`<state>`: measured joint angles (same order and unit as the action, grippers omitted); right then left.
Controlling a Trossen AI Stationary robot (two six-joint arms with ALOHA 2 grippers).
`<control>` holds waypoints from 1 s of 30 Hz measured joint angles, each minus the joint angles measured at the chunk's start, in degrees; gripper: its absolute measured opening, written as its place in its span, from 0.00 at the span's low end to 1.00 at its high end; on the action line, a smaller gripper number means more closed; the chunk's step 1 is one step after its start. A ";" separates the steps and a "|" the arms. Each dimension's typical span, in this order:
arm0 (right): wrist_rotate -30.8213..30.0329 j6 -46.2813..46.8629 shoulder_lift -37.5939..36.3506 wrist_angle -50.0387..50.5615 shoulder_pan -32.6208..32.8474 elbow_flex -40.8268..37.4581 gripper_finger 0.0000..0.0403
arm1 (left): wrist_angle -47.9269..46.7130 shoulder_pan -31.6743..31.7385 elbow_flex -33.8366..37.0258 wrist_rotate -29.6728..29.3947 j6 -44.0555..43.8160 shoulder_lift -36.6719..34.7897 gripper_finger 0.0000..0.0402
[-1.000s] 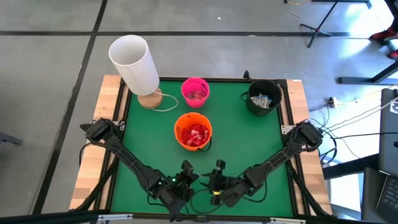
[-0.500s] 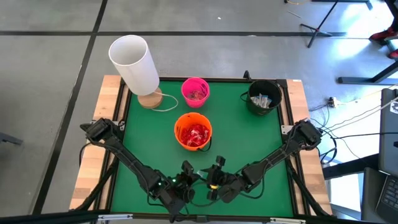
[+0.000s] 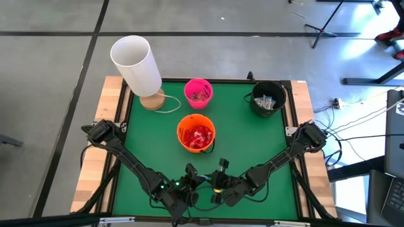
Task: Sort candy
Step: Put the white candy into the black bucket
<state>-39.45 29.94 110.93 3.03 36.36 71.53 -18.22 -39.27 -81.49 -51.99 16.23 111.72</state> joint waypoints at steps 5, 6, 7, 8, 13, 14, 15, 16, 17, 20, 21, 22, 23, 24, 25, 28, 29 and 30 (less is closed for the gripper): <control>-0.01 -0.44 0.00 0.04 -0.02 0.00 0.05 | 0.00 -0.66 0.00 -2.74 0.18 0.00 0.00; -0.02 -0.45 0.00 0.03 -0.02 0.00 0.07 | 0.00 -0.92 0.00 -3.18 0.67 -0.02 0.00; -0.02 -0.60 0.00 0.02 -0.02 0.00 0.09 | -0.01 -1.17 0.00 -3.45 0.93 -0.05 0.00; 0.00 -0.76 0.00 0.02 -0.02 0.00 0.10 | -0.08 -1.41 0.00 -3.76 1.05 -0.17 0.00; 0.01 -1.73 0.00 0.04 -0.02 0.00 0.09 | -0.39 -3.58 0.00 -4.24 0.42 -2.76 0.03; 0.09 -1.75 0.00 0.04 0.00 0.00 0.07 | -0.43 -4.23 0.00 -4.85 0.36 -3.61 0.04; 0.51 -1.88 -0.02 0.06 -0.02 0.00 0.05 | -0.79 -5.02 0.00 -5.58 0.02 -4.59 0.06; 0.83 -1.91 -0.19 0.09 -0.02 0.00 0.03 | -1.50 -5.85 0.00 -6.86 -0.62 -5.65 0.08; 1.11 -2.02 -0.42 0.28 -0.02 0.00 0.03 | -2.43 -6.64 0.00 -8.09 -1.54 -6.82 0.10; 1.29 -3.31 -1.88 0.19 -0.01 0.00 0.05 | -5.68 -9.20 0.00 -12.99 -7.89 -10.55 0.15; 1.09 -3.77 -2.42 0.00 0.00 0.00 0.06 | -7.18 -10.06 0.00 -13.99 -10.55 -12.01 0.16; 0.91 -4.62 -3.15 -0.04 0.00 0.00 0.08 | -8.42 -10.78 0.00 -14.51 -13.06 -13.45 0.17; 0.39 -5.45 -4.00 0.00 -0.01 0.00 0.10 | -10.06 -11.65 -0.02 -14.62 -15.63 -15.07 0.18; 0.13 -6.59 -4.95 0.01 0.00 0.00 0.10 | -11.87 -12.55 -0.02 -14.72 -18.16 -16.61 0.18; -0.10 -7.89 -6.04 0.07 0.00 0.00 0.10 | -13.55 -13.37 -0.02 -14.76 -20.76 -18.03 0.18; -1.21 -11.90 -9.66 0.02 0.00 0.00 0.08 | -15.56 -15.43 2.27 -14.75 -26.04 -22.38 0.19; -1.82 -13.74 -10.76 0.04 0.00 0.00 0.07 | -15.42 -15.88 3.94 -14.75 -27.18 -23.88 0.19; -2.49 -15.33 -12.01 0.04 -0.02 0.00 0.06 | -15.19 -16.22 5.99 -14.71 -28.57 -25.35 0.19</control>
<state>-41.93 14.61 98.92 3.07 36.34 71.53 -33.40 -55.49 -75.51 -66.70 -12.35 86.37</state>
